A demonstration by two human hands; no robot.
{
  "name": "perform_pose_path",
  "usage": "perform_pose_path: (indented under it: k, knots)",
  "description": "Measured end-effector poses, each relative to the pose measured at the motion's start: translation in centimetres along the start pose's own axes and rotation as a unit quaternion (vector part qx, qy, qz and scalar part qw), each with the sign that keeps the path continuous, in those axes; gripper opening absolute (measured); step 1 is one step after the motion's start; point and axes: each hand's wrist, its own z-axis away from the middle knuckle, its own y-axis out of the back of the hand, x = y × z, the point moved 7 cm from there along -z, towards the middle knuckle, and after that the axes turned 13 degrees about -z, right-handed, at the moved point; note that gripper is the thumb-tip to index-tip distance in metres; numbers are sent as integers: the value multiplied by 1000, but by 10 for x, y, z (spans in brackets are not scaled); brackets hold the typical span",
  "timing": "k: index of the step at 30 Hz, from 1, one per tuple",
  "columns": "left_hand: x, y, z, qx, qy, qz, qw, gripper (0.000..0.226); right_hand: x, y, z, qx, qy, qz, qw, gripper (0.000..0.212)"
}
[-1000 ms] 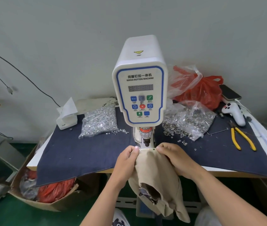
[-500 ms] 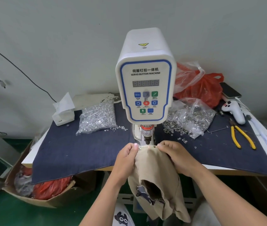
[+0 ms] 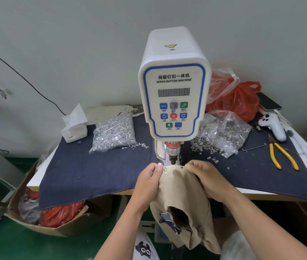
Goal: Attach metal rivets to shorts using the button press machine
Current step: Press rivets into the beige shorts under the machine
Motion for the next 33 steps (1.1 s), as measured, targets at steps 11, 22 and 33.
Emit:
perform_pose_path:
  k: [11,22,33]
  knots:
    - [-3,-1,-2,-2,9,-8,1000,43,2,2,-3,-6,2,-1,1000,25]
    - [-2,-2,-2,-3,1,3,1000,48,2,1,-1,-7,-1,-3,1000,23]
    - [6,3,19,-63,-8,110,992,51,-13,-17,26,-59,3,10,998,31]
